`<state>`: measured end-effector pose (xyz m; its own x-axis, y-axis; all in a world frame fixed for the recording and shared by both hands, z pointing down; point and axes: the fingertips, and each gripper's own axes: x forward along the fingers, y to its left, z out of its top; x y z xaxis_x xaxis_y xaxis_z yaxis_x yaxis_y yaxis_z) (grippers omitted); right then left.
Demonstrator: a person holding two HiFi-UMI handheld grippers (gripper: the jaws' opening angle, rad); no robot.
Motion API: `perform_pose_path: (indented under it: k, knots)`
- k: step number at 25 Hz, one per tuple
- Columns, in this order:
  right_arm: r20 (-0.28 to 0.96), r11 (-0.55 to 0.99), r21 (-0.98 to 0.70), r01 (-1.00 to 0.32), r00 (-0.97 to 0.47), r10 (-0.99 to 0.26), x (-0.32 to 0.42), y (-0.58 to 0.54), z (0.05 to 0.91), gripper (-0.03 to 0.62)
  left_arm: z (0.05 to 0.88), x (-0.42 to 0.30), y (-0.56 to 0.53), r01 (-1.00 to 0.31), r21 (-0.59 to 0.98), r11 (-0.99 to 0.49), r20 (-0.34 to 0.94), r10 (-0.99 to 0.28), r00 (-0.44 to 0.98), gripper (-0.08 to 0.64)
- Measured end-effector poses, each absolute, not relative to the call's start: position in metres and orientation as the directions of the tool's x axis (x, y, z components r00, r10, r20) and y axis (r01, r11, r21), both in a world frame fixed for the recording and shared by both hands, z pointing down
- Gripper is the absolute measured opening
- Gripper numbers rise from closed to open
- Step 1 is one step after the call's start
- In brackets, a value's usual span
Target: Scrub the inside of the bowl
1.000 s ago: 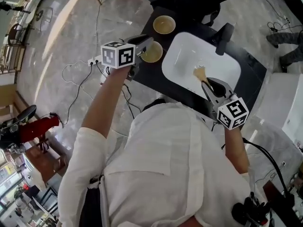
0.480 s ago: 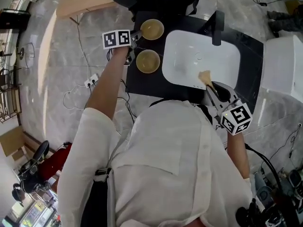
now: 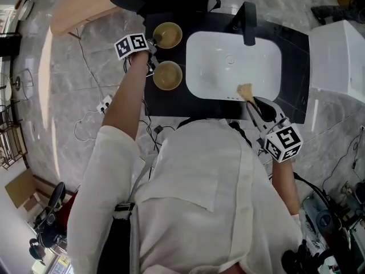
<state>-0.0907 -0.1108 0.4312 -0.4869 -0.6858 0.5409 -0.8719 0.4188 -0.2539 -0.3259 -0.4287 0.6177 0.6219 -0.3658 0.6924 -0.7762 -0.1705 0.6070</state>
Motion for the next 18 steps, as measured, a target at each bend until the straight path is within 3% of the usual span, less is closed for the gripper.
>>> perform_pose_path:
  k: [4, 18]
  knots:
    - [0.548, 0.419, -0.25, -0.873, -0.484, -0.682, -0.09, -0.108, 0.432, 0.052, 0.624, -0.33, -0.43, -0.826, 0.537, -0.171, 0.74, -0.374, 0.559, 0.021]
    - [0.497, 0.539, -0.212, -0.815, -0.564, -0.659, -0.064, -0.102, 0.408, 0.052, 0.516, -0.299, -0.382, -0.847, 0.361, -0.39, 0.677, -0.515, 0.526, 0.011]
